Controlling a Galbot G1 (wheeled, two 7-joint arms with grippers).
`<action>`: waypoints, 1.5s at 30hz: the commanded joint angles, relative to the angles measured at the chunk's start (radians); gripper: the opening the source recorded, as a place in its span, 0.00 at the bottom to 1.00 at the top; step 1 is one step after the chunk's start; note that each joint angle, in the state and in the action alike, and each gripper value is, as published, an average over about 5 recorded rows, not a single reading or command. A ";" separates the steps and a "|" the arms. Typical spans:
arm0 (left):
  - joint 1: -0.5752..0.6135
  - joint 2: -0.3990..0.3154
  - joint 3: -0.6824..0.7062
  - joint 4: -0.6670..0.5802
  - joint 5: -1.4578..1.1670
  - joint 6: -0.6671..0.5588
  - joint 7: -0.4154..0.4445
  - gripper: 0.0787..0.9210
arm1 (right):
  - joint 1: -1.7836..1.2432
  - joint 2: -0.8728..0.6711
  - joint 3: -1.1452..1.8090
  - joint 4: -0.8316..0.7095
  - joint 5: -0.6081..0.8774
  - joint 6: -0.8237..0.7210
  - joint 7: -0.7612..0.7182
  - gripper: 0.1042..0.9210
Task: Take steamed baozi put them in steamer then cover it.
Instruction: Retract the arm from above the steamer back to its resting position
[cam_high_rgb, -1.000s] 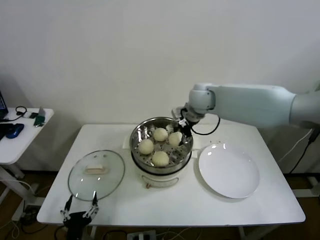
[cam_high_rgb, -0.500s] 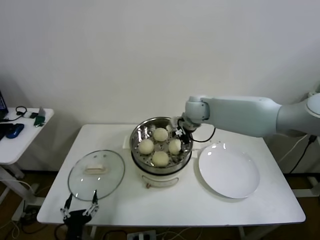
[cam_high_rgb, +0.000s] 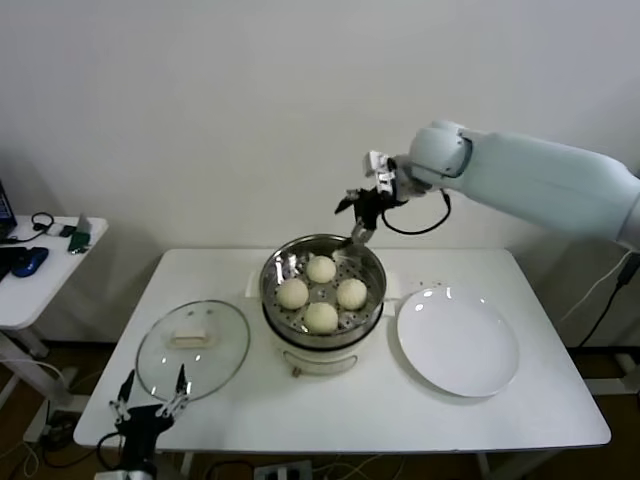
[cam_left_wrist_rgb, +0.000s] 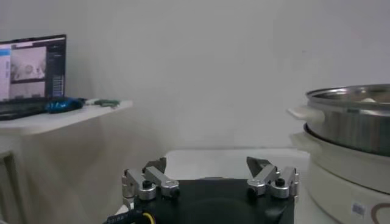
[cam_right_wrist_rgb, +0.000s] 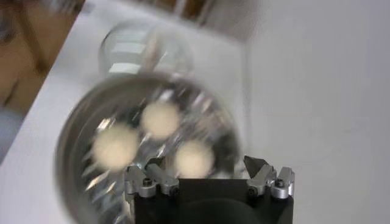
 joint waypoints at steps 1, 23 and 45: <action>-0.028 0.015 0.001 0.000 0.033 -0.036 0.050 0.88 | -0.489 -0.285 0.664 0.111 0.117 -0.004 0.571 0.88; -0.112 0.033 0.018 0.047 0.120 -0.045 0.067 0.88 | -2.051 -0.099 1.850 0.372 -0.178 0.542 0.558 0.88; -0.128 0.141 0.037 0.236 1.336 0.045 -0.480 0.88 | -2.276 0.186 1.810 0.372 -0.221 0.701 0.540 0.88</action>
